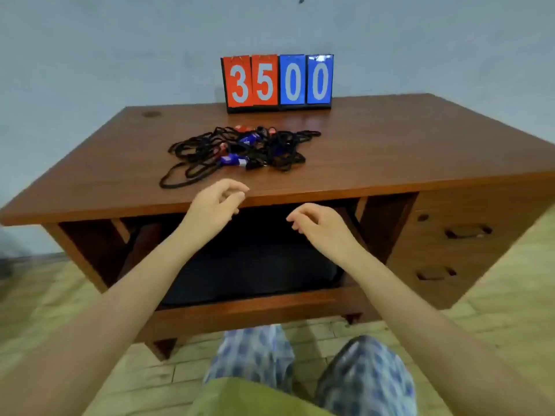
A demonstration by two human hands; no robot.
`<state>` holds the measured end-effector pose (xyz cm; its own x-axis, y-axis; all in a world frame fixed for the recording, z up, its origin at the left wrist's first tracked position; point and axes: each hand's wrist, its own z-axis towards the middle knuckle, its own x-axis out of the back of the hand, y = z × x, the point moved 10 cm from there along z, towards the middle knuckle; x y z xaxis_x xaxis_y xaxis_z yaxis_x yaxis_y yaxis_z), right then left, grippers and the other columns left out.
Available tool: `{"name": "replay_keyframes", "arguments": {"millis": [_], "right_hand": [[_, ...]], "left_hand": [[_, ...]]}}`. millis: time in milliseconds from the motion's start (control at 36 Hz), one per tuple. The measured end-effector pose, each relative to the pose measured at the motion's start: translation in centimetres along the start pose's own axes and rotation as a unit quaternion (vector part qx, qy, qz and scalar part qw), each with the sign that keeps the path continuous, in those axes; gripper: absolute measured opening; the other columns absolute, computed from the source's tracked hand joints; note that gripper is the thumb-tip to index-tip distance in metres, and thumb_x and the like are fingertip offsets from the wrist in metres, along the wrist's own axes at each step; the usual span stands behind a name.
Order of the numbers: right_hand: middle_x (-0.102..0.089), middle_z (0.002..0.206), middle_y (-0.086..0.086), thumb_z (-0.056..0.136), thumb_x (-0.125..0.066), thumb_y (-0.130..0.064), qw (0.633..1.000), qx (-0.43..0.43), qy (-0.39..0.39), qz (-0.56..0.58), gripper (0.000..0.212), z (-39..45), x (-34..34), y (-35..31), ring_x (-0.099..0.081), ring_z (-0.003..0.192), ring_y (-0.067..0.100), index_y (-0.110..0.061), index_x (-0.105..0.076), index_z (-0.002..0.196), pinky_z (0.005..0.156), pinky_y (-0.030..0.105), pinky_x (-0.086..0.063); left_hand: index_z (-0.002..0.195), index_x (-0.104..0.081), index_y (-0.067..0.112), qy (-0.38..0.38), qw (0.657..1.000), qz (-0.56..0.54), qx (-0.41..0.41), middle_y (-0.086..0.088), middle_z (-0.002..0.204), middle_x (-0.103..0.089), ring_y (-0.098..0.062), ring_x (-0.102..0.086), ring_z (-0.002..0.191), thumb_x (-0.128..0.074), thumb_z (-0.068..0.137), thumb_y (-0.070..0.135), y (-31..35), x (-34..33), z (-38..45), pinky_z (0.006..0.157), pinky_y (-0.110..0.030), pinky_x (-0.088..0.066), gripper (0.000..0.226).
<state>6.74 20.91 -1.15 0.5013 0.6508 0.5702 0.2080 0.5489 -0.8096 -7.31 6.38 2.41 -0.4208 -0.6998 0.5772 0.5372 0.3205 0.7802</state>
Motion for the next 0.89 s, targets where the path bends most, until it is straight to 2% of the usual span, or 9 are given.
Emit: {"name": "replay_keyframes", "arguments": {"millis": [167,278,444,500,583,639,750,806,889], "right_hand": [[-0.061,0.110,0.001,0.094,-0.051,-0.035,0.984,-0.057,0.077,-0.149,0.016,-3.3,0.2,3.7,-0.053,0.111,0.025,-0.028,-0.062,0.104,0.088,0.036,-0.045],[-0.043,0.133,0.011,0.094,-0.054,-0.032,0.970,-0.099,0.115,-0.188,0.037,-5.6,0.0,4.5,-0.028,0.131,0.031,-0.018,-0.051,0.128,0.100,0.039,-0.035],[-0.038,0.142,0.011,0.090,-0.056,-0.034,0.950,-0.117,0.148,-0.249,0.053,-6.4,-0.1,4.8,-0.028,0.134,0.030,-0.020,-0.040,0.139,0.104,0.045,-0.035],[-0.038,0.142,0.013,0.091,-0.055,-0.034,0.955,-0.134,0.130,-0.231,0.055,-6.0,-0.1,5.2,-0.031,0.133,0.032,-0.018,-0.037,0.141,0.101,0.044,-0.039],[-0.040,0.142,0.014,0.093,-0.053,-0.034,0.958,-0.159,0.121,-0.204,0.056,-5.8,0.2,5.7,-0.037,0.131,0.032,-0.017,-0.036,0.143,0.099,0.042,-0.040],[-0.041,0.142,0.013,0.093,-0.052,-0.035,0.958,-0.174,0.123,-0.194,0.056,-5.6,0.5,6.0,-0.039,0.130,0.033,-0.017,-0.035,0.143,0.100,0.042,-0.041],[-0.047,0.138,0.014,0.093,-0.051,-0.037,0.952,-0.206,0.133,-0.182,0.057,-5.2,1.1,6.7,-0.050,0.120,0.033,-0.012,-0.038,0.142,0.097,0.042,-0.047],[-0.058,0.121,0.013,0.093,-0.049,-0.038,0.950,-0.220,0.138,-0.176,0.051,-4.9,1.5,7.1,-0.060,0.099,0.030,-0.008,-0.047,0.134,0.079,0.036,-0.051],[-0.063,0.083,0.005,0.094,-0.047,-0.035,0.949,-0.225,0.133,-0.175,0.035,-4.8,1.7,7.3,-0.058,0.067,0.021,-0.010,-0.060,0.114,0.057,0.029,-0.040]], "left_hand": [[0.114,-0.064,0.020,0.011,0.985,0.167,0.033,-0.001,0.114,-0.059,-0.019,-0.059,0.094,-0.051,0.098,0.026,-5.6,3.8,-4.9,0.079,-0.032,-0.046,0.022],[0.129,-0.054,0.021,0.040,0.963,0.222,0.149,-0.014,0.139,-0.041,-0.036,-0.032,0.133,-0.051,0.097,0.036,-11.4,6.6,-7.5,0.099,-0.046,-0.039,0.036],[0.140,-0.043,0.020,0.015,0.961,0.208,0.180,-0.017,0.126,-0.053,-0.040,-0.053,0.113,-0.049,0.096,0.039,-15.6,6.2,-8.7,0.090,-0.042,-0.046,0.048],[0.140,-0.043,0.020,0.024,0.967,0.193,0.162,-0.015,0.114,-0.060,-0.037,-0.062,0.096,-0.050,0.095,0.037,-14.9,6.1,-8.4,0.073,-0.038,-0.052,0.048],[0.141,-0.041,0.017,0.026,0.973,0.165,0.160,-0.009,0.093,-0.063,-0.023,-0.059,0.061,-0.051,0.097,0.032,-14.1,6.1,-7.7,0.050,-0.030,-0.042,0.048],[0.142,-0.038,0.014,0.032,0.973,0.161,0.165,-0.002,0.085,-0.059,-0.022,-0.058,0.059,-0.050,0.097,0.030,-14.3,6.4,-7.2,0.050,-0.031,-0.042,0.049],[0.141,-0.041,0.010,0.040,0.968,0.177,0.174,-0.016,0.089,-0.067,-0.029,-0.061,0.070,-0.047,0.097,0.033,-15.2,7.4,-6.2,0.058,-0.032,-0.042,0.050],[0.139,-0.046,0.010,0.032,0.965,0.190,0.180,-0.011,0.082,-0.066,-0.028,-0.062,0.071,-0.046,0.098,0.035,-15.6,7.4,-5.8,0.059,-0.031,-0.042,0.048],[0.136,-0.051,0.009,0.013,0.964,0.195,0.181,-0.005,0.065,-0.060,-0.023,-0.057,0.058,-0.045,0.099,0.032,-16.1,7.1,-5.4,0.052,-0.029,-0.036,0.044]]}}
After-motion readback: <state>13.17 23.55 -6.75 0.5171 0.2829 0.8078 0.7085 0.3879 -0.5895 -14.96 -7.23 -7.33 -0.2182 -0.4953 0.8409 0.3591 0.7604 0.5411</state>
